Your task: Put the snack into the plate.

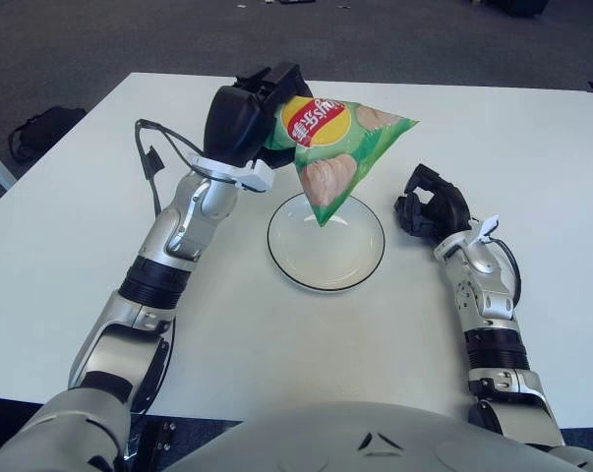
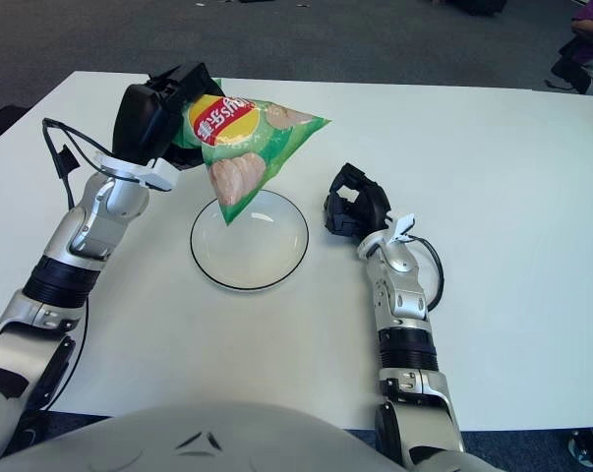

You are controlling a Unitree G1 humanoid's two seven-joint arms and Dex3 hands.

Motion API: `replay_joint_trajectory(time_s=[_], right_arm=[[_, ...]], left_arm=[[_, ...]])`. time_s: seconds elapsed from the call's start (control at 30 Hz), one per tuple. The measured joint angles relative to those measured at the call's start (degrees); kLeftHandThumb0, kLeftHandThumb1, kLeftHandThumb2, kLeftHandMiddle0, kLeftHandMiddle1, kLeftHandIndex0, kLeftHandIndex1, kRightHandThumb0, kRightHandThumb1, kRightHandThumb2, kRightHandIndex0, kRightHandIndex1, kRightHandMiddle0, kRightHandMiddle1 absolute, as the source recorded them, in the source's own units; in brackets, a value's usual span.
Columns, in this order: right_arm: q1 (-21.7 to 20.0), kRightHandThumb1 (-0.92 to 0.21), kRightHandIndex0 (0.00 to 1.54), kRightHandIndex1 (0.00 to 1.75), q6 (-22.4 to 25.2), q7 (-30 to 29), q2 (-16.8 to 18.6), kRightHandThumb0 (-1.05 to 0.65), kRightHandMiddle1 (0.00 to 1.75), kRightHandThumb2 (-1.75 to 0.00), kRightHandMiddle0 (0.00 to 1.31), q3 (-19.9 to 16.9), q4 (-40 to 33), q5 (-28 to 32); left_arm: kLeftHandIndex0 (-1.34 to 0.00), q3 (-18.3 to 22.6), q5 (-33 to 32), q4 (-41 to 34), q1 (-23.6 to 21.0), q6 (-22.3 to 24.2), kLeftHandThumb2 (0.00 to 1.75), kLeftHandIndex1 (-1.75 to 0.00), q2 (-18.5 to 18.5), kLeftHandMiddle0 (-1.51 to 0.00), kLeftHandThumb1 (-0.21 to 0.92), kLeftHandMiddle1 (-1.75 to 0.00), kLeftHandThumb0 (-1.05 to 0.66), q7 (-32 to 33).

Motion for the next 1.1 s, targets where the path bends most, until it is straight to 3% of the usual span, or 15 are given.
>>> replay_joint_trajectory(time_s=[0.7,1.1], right_arm=[[-0.3,-0.24,1.26,1.75,1.0,0.2,-0.5,-0.51,1.75,-1.41,0.68,0.3,-0.3,-0.4],[-0.2,-0.3,1.22,1.75,1.5,0.2,-1.3,-0.49,1.75,-1.34,0.63,1.1,-0.7,-1.4]], left_arm=[[-0.67,-4.2,-0.6,-2.3,3.8,-3.1,1.75,-1.75,-1.8,-0.89,-0.06,-1.75,0.0,-11.5],[-0.68,-6.1,0.3,-1.9,4.9,-3.3,1.75,-1.75,-0.3,-0.92,-0.08,-1.69,0.0,-17.7]])
